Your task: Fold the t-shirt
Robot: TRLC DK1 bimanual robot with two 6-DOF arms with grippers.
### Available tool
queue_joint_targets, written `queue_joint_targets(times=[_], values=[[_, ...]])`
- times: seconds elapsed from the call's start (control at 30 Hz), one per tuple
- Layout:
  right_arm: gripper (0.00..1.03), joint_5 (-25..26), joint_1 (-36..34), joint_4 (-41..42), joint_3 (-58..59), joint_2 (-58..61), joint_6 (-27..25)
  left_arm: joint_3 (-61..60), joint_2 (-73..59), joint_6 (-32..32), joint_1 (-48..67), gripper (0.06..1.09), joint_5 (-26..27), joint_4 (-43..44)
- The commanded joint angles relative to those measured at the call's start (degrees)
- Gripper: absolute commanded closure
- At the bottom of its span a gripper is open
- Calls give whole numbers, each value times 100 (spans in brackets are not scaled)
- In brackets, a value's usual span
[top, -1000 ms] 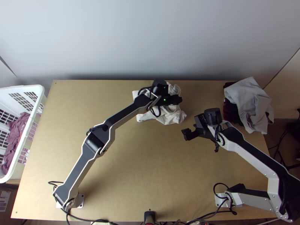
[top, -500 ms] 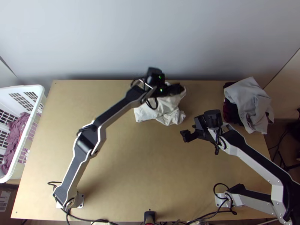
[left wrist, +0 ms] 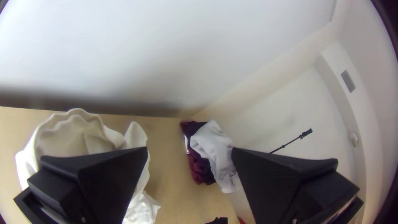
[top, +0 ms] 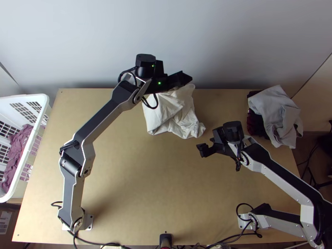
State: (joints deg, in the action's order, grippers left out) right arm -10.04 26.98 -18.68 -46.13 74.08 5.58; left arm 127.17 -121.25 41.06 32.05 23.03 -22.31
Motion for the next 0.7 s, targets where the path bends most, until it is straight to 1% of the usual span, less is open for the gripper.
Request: queue_joint_targets(times=[0.0,0.03,0.1,0.2,0.27,0.33,0.4,0.43,0.47,0.53,0.57,0.67], values=[[7,2,70,4,34,-43,127,202,-303,-529,3,10,167,-494],[7,2,79,4,87,-105,145,202,-355,-529,20,10,176,-468],[7,2,88,4,210,-193,153,194,-382,-318,38,10,176,-318],[7,2,70,22,394,-298,153,27,-417,544,11,10,255,464],[7,2,35,40,482,-368,153,9,-487,922,20,10,343,851],[7,2,35,40,535,-447,153,9,-557,965,99,10,387,1114],[7,2,26,40,561,-518,153,0,-610,737,178,12,369,1352],[7,2,18,40,570,-544,145,35,-645,693,196,20,387,1396],[7,2,0,40,570,-553,127,53,-681,684,205,37,378,1396],[7,11,-44,40,570,-553,74,79,-742,614,205,97,352,1413],[7,2,-88,40,579,-553,48,97,-777,605,205,104,352,1378],[7,2,-141,48,596,-544,-14,79,-777,482,178,105,352,1167]])
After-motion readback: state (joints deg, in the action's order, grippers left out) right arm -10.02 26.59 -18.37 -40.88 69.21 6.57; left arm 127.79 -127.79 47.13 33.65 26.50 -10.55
